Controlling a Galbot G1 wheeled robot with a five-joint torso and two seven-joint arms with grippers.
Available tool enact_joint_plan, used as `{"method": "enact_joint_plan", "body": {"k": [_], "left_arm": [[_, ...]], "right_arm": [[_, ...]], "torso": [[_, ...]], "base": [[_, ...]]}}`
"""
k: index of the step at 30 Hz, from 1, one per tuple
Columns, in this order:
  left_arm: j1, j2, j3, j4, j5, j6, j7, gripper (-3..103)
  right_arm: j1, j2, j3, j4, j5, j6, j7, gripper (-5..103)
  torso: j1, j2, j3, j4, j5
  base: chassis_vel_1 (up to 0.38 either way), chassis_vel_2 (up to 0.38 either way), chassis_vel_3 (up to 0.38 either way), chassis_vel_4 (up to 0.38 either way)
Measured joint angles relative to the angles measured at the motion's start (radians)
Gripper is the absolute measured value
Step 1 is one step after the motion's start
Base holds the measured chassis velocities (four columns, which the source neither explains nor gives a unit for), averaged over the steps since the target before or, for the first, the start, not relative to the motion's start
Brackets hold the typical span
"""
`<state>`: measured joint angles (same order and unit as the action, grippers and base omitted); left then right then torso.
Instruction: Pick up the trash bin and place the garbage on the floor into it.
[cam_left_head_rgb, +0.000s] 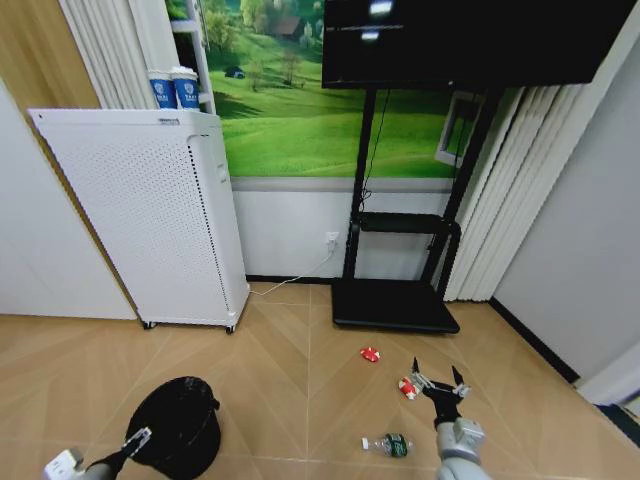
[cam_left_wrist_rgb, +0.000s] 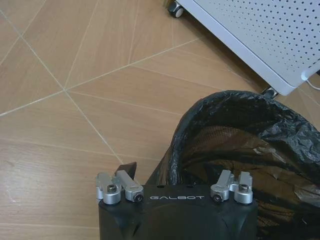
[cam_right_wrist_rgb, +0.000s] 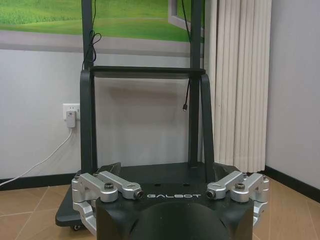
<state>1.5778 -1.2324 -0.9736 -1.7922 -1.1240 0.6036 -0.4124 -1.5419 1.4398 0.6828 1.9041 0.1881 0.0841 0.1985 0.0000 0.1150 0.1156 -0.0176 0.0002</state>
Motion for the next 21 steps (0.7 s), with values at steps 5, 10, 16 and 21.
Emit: {"method": "enact_joint_plan", "body": {"k": [5, 10, 16, 21], "left_arm": [[-0.003, -0.002, 0.006, -0.003, 0.002, -0.002, 0.000, 64], [-0.004, -0.003, 0.015, 0.001, 0.017, -0.015, 0.008, 42], [-0.003, -0.001, 0.023, 0.005, 0.047, -0.025, 0.016, 20], [0.004, -0.005, 0.020, 0.007, 0.105, -0.049, 0.046, 4]], "right_arm": [[-0.002, -0.002, 0.000, 0.003, 0.005, -0.002, 0.001, 100], [-0.015, -0.005, 0.006, 0.015, 0.015, -0.001, 0.000, 100], [-0.018, -0.022, 0.019, 0.028, 0.038, 0.001, 0.004, 100], [-0.026, -0.010, 0.010, 0.033, 0.031, 0.001, 0.004, 100]], "torso": [[0.000, 0.000, 0.000, 0.0000, -0.0001], [0.000, 0.000, 0.000, -0.0001, 0.0002], [0.000, 0.001, 0.000, 0.0000, -0.0002], [0.000, 0.001, 0.000, 0.0000, -0.0005]], "base": [[0.000, 0.000, 0.000, 0.000], [0.000, 0.000, 0.000, 0.000], [0.000, 0.000, 0.000, 0.000], [0.000, 0.000, 0.000, 0.000]]}}
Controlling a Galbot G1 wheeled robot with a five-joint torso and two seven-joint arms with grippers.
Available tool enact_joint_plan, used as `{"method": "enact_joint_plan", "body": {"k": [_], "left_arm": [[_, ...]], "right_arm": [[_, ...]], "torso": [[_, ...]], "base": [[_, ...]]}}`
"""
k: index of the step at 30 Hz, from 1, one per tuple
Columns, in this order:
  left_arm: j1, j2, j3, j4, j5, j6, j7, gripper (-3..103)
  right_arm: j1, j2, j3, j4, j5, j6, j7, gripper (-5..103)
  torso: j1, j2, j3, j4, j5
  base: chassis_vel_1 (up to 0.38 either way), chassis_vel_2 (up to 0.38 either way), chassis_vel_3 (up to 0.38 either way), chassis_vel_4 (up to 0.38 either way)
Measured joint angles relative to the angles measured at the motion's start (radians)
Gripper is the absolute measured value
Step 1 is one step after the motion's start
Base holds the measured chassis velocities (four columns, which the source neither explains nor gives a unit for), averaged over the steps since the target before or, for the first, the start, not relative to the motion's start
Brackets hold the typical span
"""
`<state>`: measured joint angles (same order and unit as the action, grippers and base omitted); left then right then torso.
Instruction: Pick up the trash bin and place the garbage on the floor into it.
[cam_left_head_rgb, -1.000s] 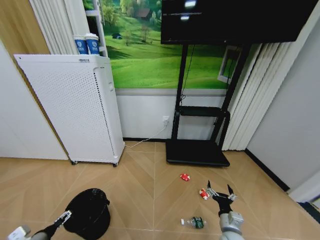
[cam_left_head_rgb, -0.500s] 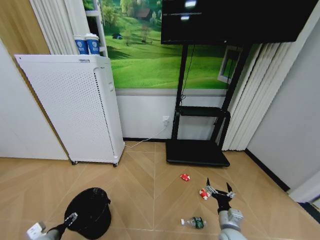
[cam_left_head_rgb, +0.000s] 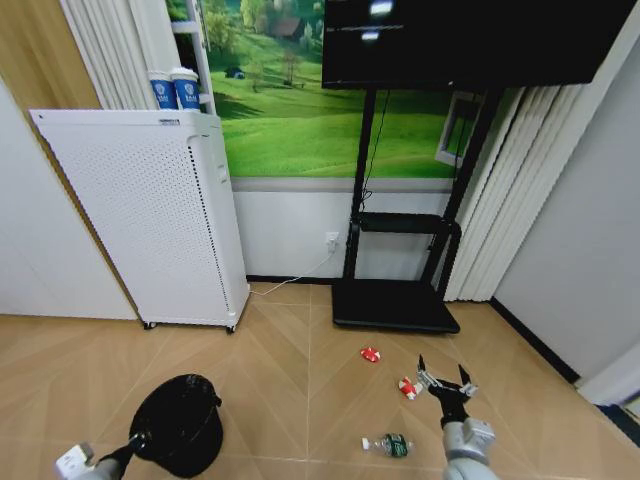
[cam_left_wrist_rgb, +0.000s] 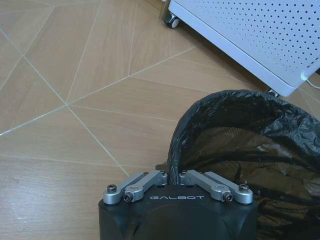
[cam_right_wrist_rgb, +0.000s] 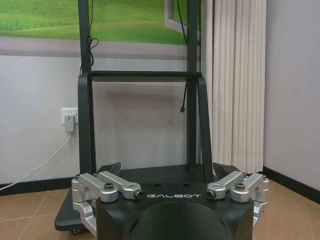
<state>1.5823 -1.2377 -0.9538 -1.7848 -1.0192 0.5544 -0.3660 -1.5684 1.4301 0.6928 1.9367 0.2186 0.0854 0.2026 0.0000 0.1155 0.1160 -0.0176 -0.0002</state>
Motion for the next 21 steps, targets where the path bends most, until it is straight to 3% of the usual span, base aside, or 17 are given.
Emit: {"method": "enact_joint_plan", "body": {"k": [5, 8, 9, 12, 13, 15, 16, 18, 19, 21], "left_arm": [[0.005, -0.001, -0.006, 0.009, 0.043, -0.035, 0.036, 3], [0.011, 0.005, -0.022, 0.033, 0.201, -0.153, 0.187, 3], [0.011, 0.005, -0.022, 0.033, 0.201, -0.153, 0.187, 3], [0.002, 0.010, -0.032, 0.050, 0.368, -0.282, 0.313, 3], [0.002, 0.010, -0.032, 0.050, 0.368, -0.282, 0.313, 3], [-0.010, 0.019, -0.046, 0.054, 0.474, -0.354, 0.355, 3], [-0.010, 0.019, -0.046, 0.054, 0.474, -0.354, 0.355, 3], [-0.026, 0.045, -0.059, 0.063, 0.563, -0.426, 0.404, 3], [-0.026, 0.045, -0.059, 0.063, 0.563, -0.426, 0.404, 3], [-0.042, 0.065, -0.062, 0.075, 0.613, -0.485, 0.432, 3]], "right_arm": [[0.000, 0.001, 0.001, -0.002, -0.002, 0.004, 0.000, 100], [0.000, 0.002, 0.001, -0.010, -0.009, 0.009, 0.001, 100], [0.000, 0.002, 0.001, -0.010, -0.009, 0.009, 0.001, 100], [0.001, 0.008, -0.011, -0.026, -0.039, 0.009, 0.028, 100], [0.001, 0.008, -0.011, -0.026, -0.039, 0.009, 0.028, 100], [-0.019, 0.008, -0.029, -0.028, -0.090, -0.010, 0.037, 100], [-0.019, 0.008, -0.029, -0.028, -0.090, -0.010, 0.037, 100], [-0.053, -0.006, -0.061, -0.022, -0.163, -0.041, 0.004, 100], [-0.053, -0.006, -0.061, -0.022, -0.163, -0.041, 0.004, 100], [-0.050, -0.026, -0.098, -0.050, -0.223, -0.042, -0.016, 100]], "torso": [[0.000, 0.000, 0.000, -0.0001, -0.0007], [0.000, 0.000, 0.000, 0.0001, -0.0002], [0.000, 0.000, 0.000, 0.0001, -0.0002], [0.000, 0.000, 0.000, 0.0000, 0.0000], [0.000, 0.000, 0.000, 0.0000, 0.0000], [0.000, 0.000, 0.000, 0.0001, 0.0002], [0.000, 0.000, 0.000, 0.0001, 0.0002], [0.000, 0.000, 0.000, -0.0004, 0.0001], [0.000, 0.000, 0.000, -0.0004, 0.0001], [0.000, 0.000, 0.000, -0.0004, 0.0001]], "base": [[0.000, 0.000, 0.000, 0.000], [0.000, 0.000, 0.000, 0.000], [0.000, 0.000, 0.000, 0.000], [0.000, 0.000, 0.000, 0.000], [0.000, 0.000, 0.000, 0.000], [0.000, 0.000, 0.000, 0.000], [0.000, 0.000, 0.000, 0.000], [0.000, 0.000, 0.000, 0.000], [0.000, 0.000, 0.000, 0.000], [0.000, 0.000, 0.000, 0.000]]}}
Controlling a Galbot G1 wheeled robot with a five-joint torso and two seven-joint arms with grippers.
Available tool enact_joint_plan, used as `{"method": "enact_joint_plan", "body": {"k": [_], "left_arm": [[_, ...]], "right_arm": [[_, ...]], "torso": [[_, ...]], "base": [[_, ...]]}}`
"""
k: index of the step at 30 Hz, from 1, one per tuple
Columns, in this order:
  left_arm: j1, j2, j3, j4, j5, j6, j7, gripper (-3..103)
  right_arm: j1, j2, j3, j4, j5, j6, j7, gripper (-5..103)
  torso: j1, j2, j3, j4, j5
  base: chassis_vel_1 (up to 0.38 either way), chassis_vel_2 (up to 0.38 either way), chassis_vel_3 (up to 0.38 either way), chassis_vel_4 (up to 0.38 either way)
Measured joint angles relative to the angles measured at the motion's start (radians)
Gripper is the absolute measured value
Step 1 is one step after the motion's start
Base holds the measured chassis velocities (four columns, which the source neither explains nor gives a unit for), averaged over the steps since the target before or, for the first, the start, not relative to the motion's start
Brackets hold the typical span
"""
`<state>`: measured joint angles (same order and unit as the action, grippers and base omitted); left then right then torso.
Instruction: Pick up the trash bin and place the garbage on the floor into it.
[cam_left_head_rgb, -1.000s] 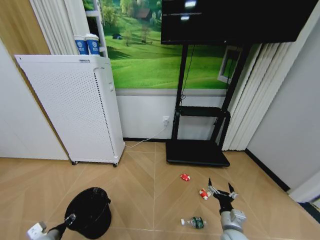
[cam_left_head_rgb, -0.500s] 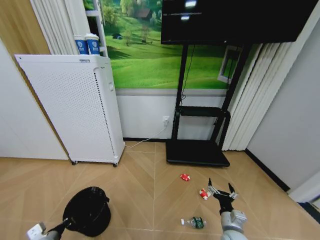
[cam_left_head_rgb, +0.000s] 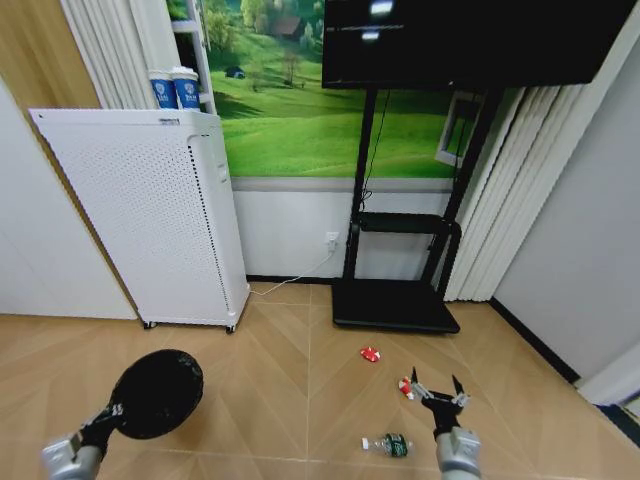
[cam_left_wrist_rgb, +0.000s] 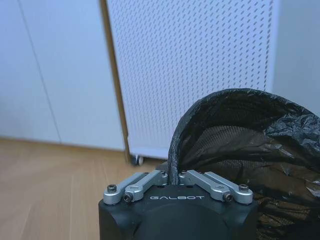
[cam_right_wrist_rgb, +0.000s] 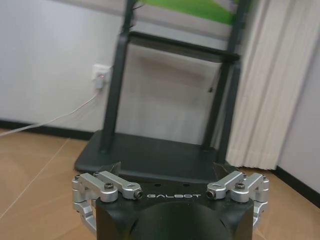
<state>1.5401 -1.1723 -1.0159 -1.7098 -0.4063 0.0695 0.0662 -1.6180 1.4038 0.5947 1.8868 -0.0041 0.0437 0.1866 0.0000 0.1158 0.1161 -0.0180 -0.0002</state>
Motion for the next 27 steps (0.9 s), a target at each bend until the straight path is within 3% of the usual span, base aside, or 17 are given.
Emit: {"method": "enact_joint_plan", "body": {"k": [4, 10, 17, 19, 20, 22, 23, 26, 27], "left_arm": [[-0.007, 0.013, 0.011, -0.023, -0.005, -0.020, 0.014, 3], [-0.005, 0.000, 0.023, -0.047, -0.007, -0.021, 0.021, 3], [-0.003, -0.008, 0.024, -0.044, 0.000, -0.021, 0.021, 3], [-0.002, -0.011, 0.024, -0.040, 0.005, -0.026, 0.025, 3], [-0.002, -0.011, 0.024, -0.040, 0.005, -0.026, 0.025, 3], [-0.007, -0.016, 0.035, -0.026, 0.025, -0.045, 0.031, 3], [-0.007, -0.016, 0.035, -0.026, 0.025, -0.045, 0.031, 3], [-0.014, -0.029, 0.056, -0.022, 0.052, -0.070, 0.046, 3], [-0.014, -0.029, 0.056, -0.022, 0.052, -0.070, 0.046, 3]], "right_arm": [[0.077, -0.062, -0.036, -0.051, -0.051, -0.003, -0.016, 100], [0.161, -0.136, -0.032, -0.109, -0.026, -0.003, -0.025, 100], [0.139, -0.125, -0.028, -0.170, -0.080, 0.066, -0.036, 100], [0.100, -0.131, -0.021, -0.183, -0.189, 0.118, -0.066, 100], [0.100, -0.131, -0.021, -0.183, -0.189, 0.118, -0.066, 100], [0.067, -0.191, -0.021, -0.174, -0.262, 0.131, -0.126, 100], [0.067, -0.191, -0.021, -0.174, -0.262, 0.131, -0.126, 100], [0.065, -0.317, -0.025, -0.164, -0.283, 0.120, -0.227, 100], [0.065, -0.317, -0.025, -0.164, -0.283, 0.120, -0.227, 100]], "torso": [[0.000, 0.000, 0.000, 0.0005, 0.0001], [0.000, 0.000, 0.000, 0.0007, -0.0001], [0.000, 0.000, 0.000, 0.0003, 0.0002], [0.000, 0.000, 0.000, 0.0002, 0.0005], [0.000, 0.000, 0.000, 0.0002, 0.0005], [0.000, 0.000, 0.000, 0.0001, 0.0006], [0.000, 0.000, 0.000, 0.0001, 0.0006], [0.000, 0.000, 0.000, 0.0004, -0.0004], [0.000, 0.000, 0.000, 0.0004, -0.0004]], "base": [[0.000, 0.000, 0.000, 0.000], [0.000, 0.000, 0.000, 0.000], [0.000, 0.000, 0.000, 0.000], [0.000, 0.000, 0.000, 0.000], [0.000, 0.000, 0.000, 0.000], [0.000, 0.000, 0.000, 0.000], [0.000, 0.000, 0.000, 0.000], [0.000, 0.000, 0.000, 0.000], [0.000, 0.000, 0.000, 0.000]]}}
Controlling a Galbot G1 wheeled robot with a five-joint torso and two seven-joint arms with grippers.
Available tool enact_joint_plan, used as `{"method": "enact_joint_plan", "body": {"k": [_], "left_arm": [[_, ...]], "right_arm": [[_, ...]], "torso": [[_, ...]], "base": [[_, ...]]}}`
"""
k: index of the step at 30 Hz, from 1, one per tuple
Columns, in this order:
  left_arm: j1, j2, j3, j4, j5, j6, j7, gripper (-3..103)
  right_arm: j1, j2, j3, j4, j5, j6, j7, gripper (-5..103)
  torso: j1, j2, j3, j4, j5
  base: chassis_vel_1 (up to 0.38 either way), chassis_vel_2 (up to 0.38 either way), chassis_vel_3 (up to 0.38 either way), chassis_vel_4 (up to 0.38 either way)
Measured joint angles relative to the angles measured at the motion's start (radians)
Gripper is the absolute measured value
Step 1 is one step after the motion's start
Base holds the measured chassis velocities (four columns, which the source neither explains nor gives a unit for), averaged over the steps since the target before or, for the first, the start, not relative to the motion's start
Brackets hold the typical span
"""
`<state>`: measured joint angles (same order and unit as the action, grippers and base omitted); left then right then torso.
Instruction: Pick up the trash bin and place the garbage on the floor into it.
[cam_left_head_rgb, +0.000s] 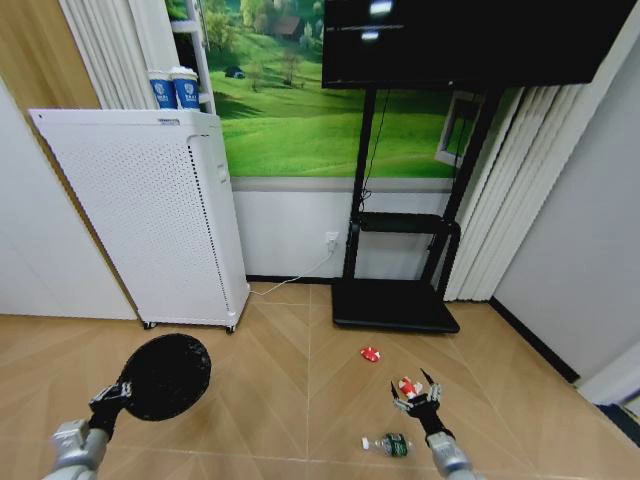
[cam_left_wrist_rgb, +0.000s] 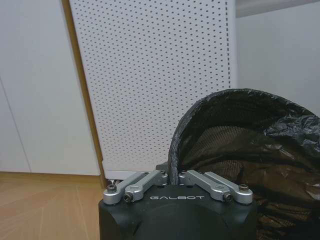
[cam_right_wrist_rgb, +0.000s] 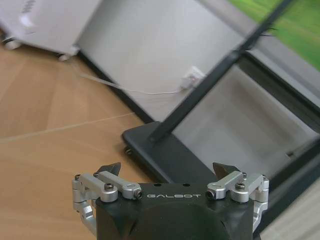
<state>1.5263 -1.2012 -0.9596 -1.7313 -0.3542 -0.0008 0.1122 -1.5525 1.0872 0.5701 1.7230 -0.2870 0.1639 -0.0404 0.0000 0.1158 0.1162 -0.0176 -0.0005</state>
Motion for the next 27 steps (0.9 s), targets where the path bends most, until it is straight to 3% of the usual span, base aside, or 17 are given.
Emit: {"method": "enact_joint_plan", "body": {"k": [3, 7, 19, 27], "left_arm": [[-0.003, -0.018, 0.017, -0.001, 0.016, -0.013, 0.008, 3], [-0.003, -0.027, 0.019, -0.004, 0.021, -0.020, 0.011, 3], [-0.014, -0.019, 0.031, -0.001, 0.021, -0.019, 0.010, 3], [-0.017, -0.024, 0.038, 0.008, 0.025, -0.018, 0.009, 3]], "right_arm": [[0.030, -0.113, -0.041, -0.031, 0.014, -0.010, -0.153, 100], [0.069, -0.151, -0.093, -0.104, 0.004, 0.002, -0.214, 100], [0.174, -0.137, -0.230, -0.341, -0.072, 0.048, -0.210, 100], [0.174, -0.147, -0.265, -0.357, -0.084, 0.059, -0.215, 100]], "torso": [[0.000, 0.000, 0.000, 0.0001, 0.0004], [0.000, 0.000, 0.000, 0.0003, 0.0009], [0.000, 0.000, 0.000, 0.0001, 0.0006], [0.000, 0.000, 0.000, 0.0000, 0.0005]], "base": [[0.000, 0.000, 0.000, 0.000], [0.000, 0.000, 0.000, 0.000], [0.000, 0.000, 0.000, 0.000], [0.000, 0.000, 0.000, 0.000]]}}
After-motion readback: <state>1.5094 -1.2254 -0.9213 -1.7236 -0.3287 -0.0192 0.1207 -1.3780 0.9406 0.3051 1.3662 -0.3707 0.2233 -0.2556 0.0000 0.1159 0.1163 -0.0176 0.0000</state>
